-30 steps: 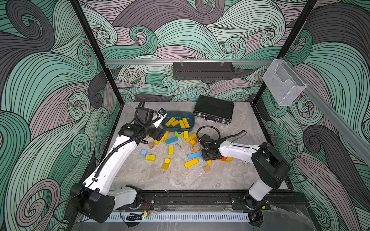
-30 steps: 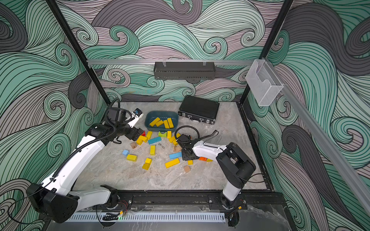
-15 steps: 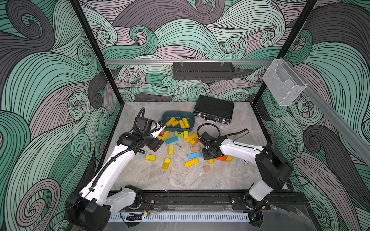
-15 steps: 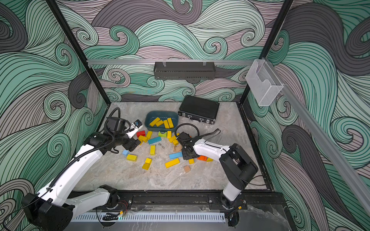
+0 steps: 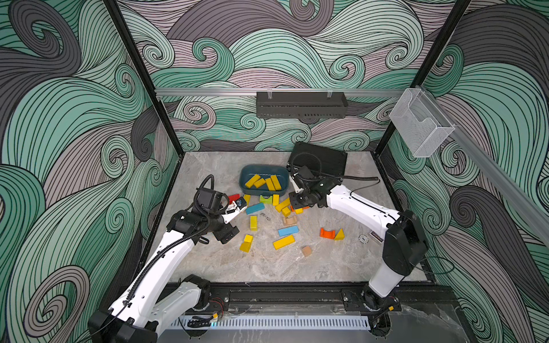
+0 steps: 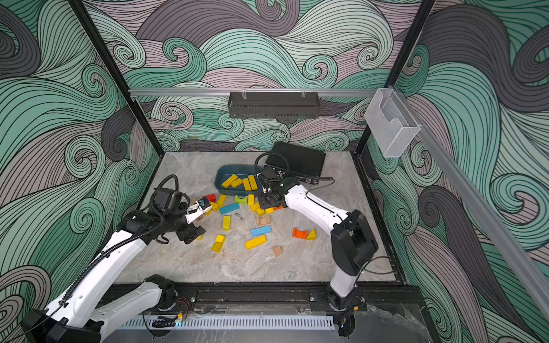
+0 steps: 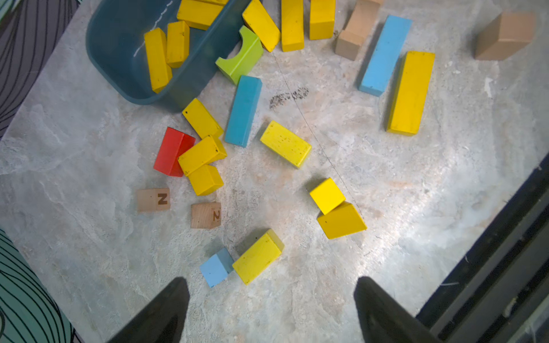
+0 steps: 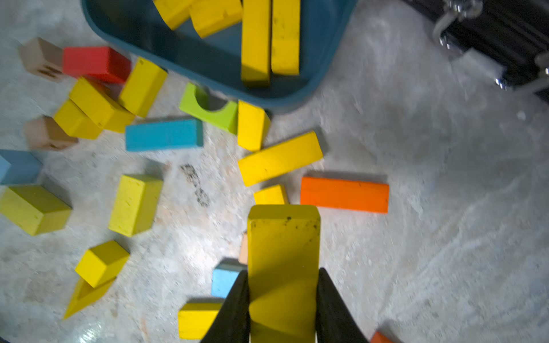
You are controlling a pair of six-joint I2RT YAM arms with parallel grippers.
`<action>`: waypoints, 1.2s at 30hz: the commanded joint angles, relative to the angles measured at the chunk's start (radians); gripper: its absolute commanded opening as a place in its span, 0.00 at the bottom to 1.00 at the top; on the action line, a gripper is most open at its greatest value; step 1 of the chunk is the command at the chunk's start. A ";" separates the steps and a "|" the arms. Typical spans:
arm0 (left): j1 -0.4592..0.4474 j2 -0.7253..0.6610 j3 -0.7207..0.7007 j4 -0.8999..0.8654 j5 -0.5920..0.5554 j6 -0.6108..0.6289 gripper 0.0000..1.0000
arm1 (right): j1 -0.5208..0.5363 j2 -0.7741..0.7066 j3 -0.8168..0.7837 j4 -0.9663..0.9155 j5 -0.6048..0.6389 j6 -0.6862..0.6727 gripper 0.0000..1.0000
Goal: Pick out the yellow building blocks
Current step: Place the building block in the storage box.
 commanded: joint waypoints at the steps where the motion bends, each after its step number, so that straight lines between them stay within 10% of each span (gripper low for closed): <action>1: 0.004 -0.024 -0.019 -0.061 0.026 0.031 0.88 | -0.021 0.104 0.129 -0.010 -0.052 -0.063 0.19; 17: 0.003 -0.110 -0.092 -0.136 0.055 0.107 0.88 | -0.130 0.706 0.879 -0.080 -0.132 -0.143 0.21; 36: -0.038 -0.026 -0.074 -0.152 0.120 0.132 0.88 | -0.134 0.691 0.918 -0.080 -0.128 -0.152 0.44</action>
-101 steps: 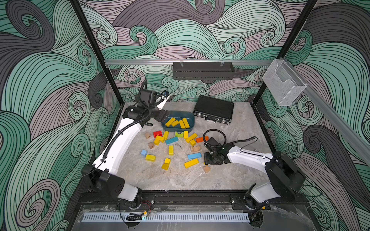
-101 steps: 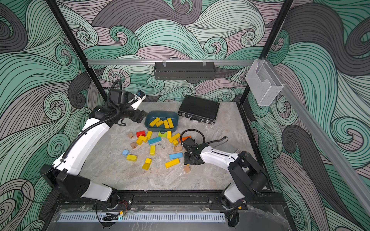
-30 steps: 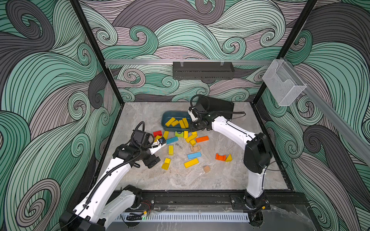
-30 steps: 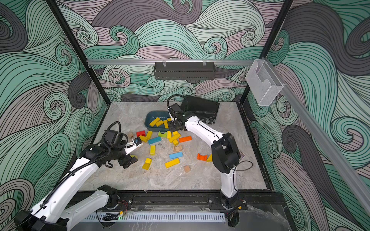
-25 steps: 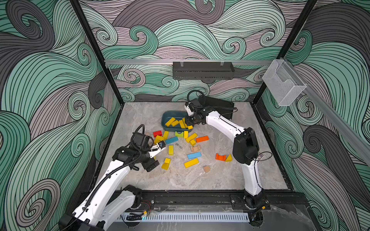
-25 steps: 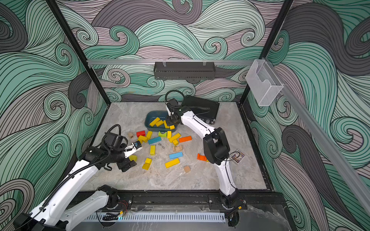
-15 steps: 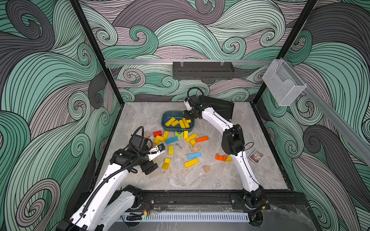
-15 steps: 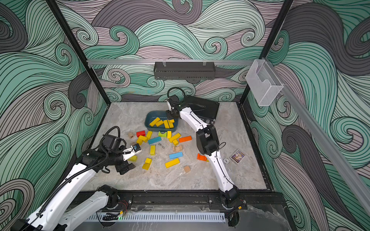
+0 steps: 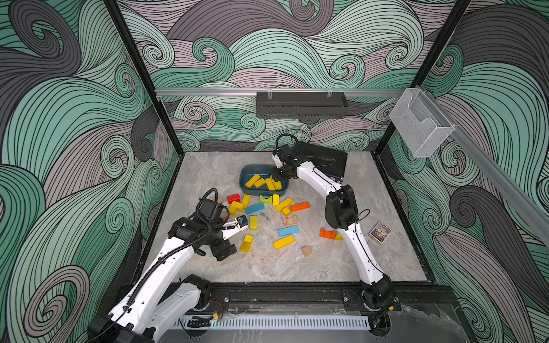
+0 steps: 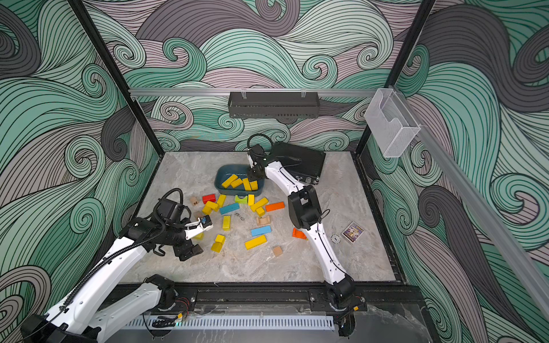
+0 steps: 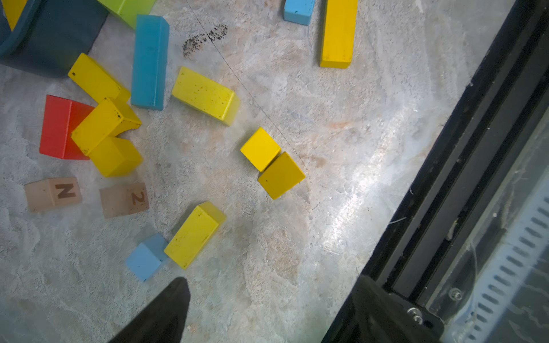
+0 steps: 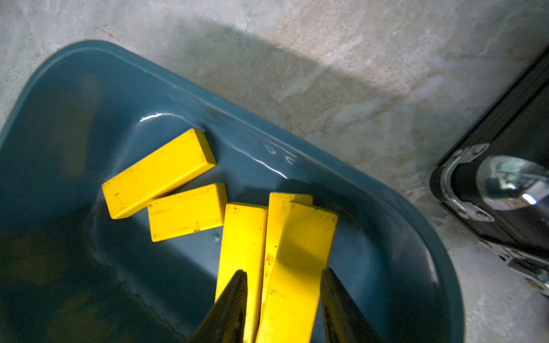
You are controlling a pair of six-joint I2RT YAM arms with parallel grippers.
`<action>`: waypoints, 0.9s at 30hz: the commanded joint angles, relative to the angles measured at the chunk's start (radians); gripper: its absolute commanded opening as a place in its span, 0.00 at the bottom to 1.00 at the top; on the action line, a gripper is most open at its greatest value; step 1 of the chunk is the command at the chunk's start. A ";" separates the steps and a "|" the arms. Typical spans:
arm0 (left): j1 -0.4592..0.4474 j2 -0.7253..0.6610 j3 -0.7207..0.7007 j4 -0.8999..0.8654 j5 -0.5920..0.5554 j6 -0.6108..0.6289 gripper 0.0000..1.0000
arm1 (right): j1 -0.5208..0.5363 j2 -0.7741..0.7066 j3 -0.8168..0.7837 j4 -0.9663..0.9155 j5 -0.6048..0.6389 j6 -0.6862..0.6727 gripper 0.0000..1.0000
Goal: Pick out the yellow building blocks
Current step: Place the building block in the storage box, then pick up the building block from the center of the board.
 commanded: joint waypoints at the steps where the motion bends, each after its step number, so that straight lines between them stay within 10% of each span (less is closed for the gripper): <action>1: -0.022 0.016 0.026 -0.029 0.032 0.026 0.88 | 0.002 -0.124 -0.027 -0.008 0.008 -0.010 0.43; 27: -0.302 0.341 -0.008 0.193 0.009 0.234 0.84 | 0.151 -1.314 -1.409 0.132 0.175 0.219 0.41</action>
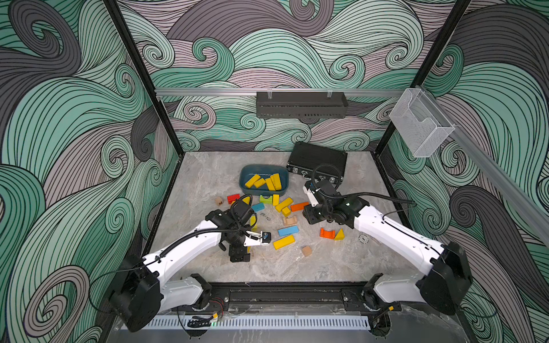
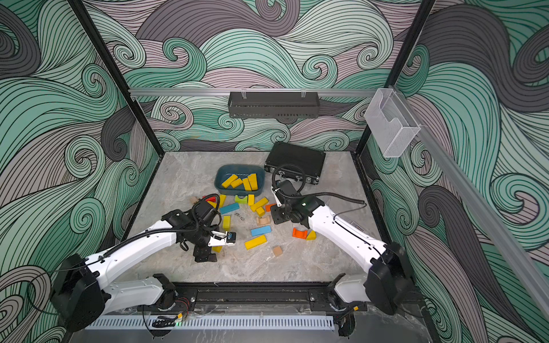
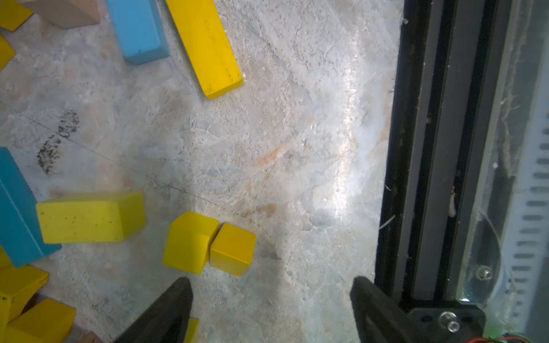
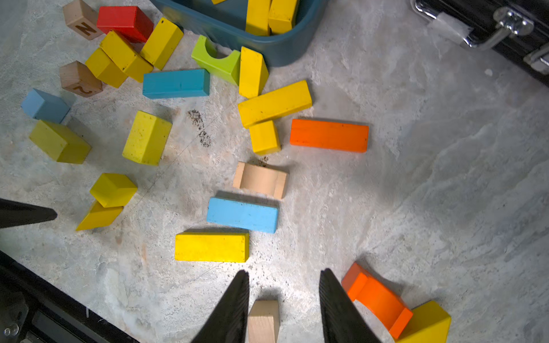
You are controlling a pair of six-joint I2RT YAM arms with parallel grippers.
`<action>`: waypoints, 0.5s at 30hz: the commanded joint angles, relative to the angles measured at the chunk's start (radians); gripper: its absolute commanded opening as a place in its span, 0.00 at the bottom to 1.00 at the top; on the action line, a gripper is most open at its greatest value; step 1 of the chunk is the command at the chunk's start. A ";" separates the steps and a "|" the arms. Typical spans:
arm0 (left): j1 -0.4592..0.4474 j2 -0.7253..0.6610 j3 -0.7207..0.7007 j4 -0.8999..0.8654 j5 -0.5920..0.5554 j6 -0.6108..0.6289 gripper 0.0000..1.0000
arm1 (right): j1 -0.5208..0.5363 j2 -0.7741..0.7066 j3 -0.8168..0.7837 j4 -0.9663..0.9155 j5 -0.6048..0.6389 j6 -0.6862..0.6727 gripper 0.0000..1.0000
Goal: Pick out the yellow building blocks
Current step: Pick up the building block from the center of the board.
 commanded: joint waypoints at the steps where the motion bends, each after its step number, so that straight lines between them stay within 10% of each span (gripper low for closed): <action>1: -0.016 0.036 -0.003 0.044 0.000 0.038 0.84 | 0.007 -0.093 -0.072 0.034 0.046 0.082 0.41; 15: -0.029 0.162 -0.026 0.097 -0.121 0.030 0.75 | 0.007 -0.230 -0.202 0.026 0.084 0.108 0.40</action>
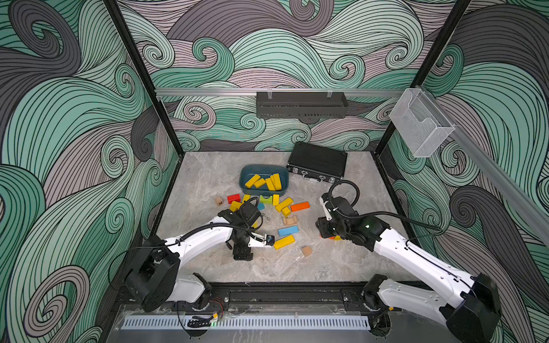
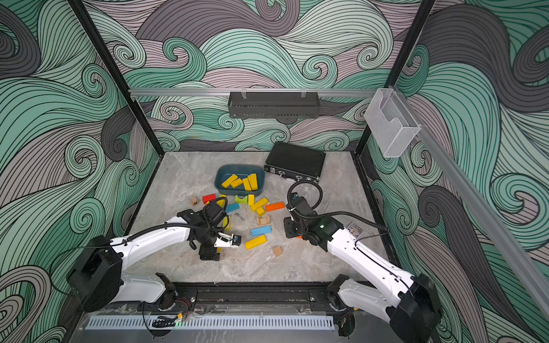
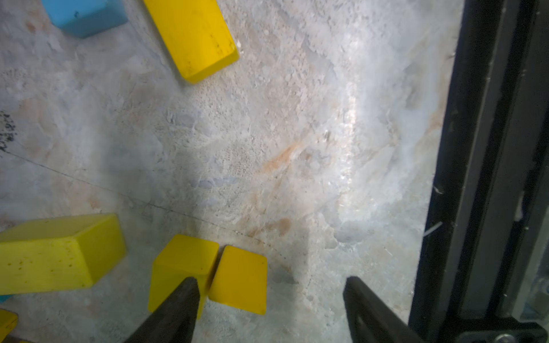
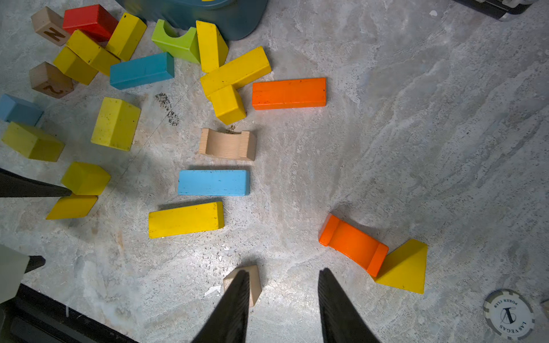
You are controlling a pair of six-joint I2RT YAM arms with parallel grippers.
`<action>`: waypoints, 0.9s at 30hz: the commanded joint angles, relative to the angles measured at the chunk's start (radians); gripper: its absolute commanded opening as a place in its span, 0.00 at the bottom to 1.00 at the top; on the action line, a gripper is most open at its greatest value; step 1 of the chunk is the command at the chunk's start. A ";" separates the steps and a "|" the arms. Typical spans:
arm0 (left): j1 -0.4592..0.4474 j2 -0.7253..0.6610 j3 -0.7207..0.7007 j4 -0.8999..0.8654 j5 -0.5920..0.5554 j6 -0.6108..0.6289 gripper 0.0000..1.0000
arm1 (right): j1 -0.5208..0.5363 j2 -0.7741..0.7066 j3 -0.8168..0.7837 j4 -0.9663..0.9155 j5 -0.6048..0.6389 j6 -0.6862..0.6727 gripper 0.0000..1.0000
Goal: Pick out the yellow building blocks
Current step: Pick up the building block from the center of the board.
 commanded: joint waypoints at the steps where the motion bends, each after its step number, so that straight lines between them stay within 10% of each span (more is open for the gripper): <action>1: -0.007 0.026 -0.002 0.004 -0.045 0.001 0.75 | 0.005 0.000 0.005 0.008 0.020 0.020 0.40; 27: -0.016 -0.034 -0.030 -0.056 -0.047 0.002 0.70 | 0.005 0.039 0.010 0.015 0.025 0.002 0.40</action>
